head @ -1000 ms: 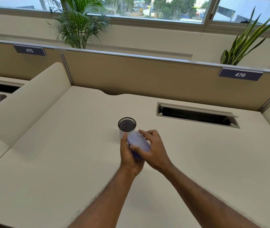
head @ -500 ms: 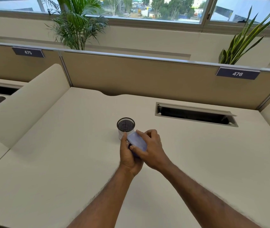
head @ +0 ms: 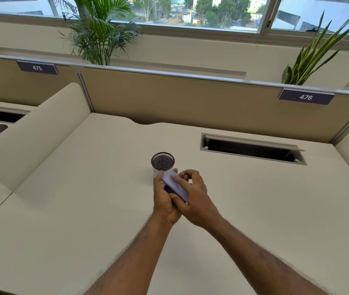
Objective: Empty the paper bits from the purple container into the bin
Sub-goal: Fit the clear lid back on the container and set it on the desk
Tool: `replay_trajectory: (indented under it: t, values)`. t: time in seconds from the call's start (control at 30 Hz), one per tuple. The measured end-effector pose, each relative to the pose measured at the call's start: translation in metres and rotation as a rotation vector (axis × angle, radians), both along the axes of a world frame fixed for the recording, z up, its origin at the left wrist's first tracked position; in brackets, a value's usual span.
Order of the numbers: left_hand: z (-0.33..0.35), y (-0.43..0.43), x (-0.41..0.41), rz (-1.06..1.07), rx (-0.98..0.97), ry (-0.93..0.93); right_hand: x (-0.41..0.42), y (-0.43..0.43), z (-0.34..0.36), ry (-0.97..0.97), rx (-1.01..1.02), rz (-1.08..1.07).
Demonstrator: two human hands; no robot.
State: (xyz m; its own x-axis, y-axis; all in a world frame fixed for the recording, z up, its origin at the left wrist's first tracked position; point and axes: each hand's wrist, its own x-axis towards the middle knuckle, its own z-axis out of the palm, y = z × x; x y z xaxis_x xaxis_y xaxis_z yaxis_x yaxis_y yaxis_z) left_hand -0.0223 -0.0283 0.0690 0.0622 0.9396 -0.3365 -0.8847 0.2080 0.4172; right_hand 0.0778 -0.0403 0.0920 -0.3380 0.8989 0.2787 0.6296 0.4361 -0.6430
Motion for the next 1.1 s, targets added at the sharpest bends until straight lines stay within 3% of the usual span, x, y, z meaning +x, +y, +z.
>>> replay_trajectory:
  t: [0.1, 0.23, 0.4, 0.73, 1.1]
  values:
    - [0.003, 0.0, -0.002, 0.018, -0.025, 0.037, 0.01, -0.004, -0.003, 0.068, 0.105, 0.022]
    - [0.007, -0.001, 0.002, 0.044, -0.023, -0.011, 0.02, -0.008, -0.008, 0.02, 0.353, -0.063]
    - [0.013, 0.0, 0.007, 0.055, -0.007, -0.119, 0.022, -0.007, -0.012, -0.173, 0.643, -0.103]
    - [0.012, 0.002, 0.005, 0.108, 0.029, -0.14, 0.01, -0.006, 0.005, -0.255, 0.585, -0.109]
    - [0.009, -0.001, 0.009, 0.122, 0.041, -0.168, 0.001, -0.001, 0.011, -0.193, 0.567, -0.119]
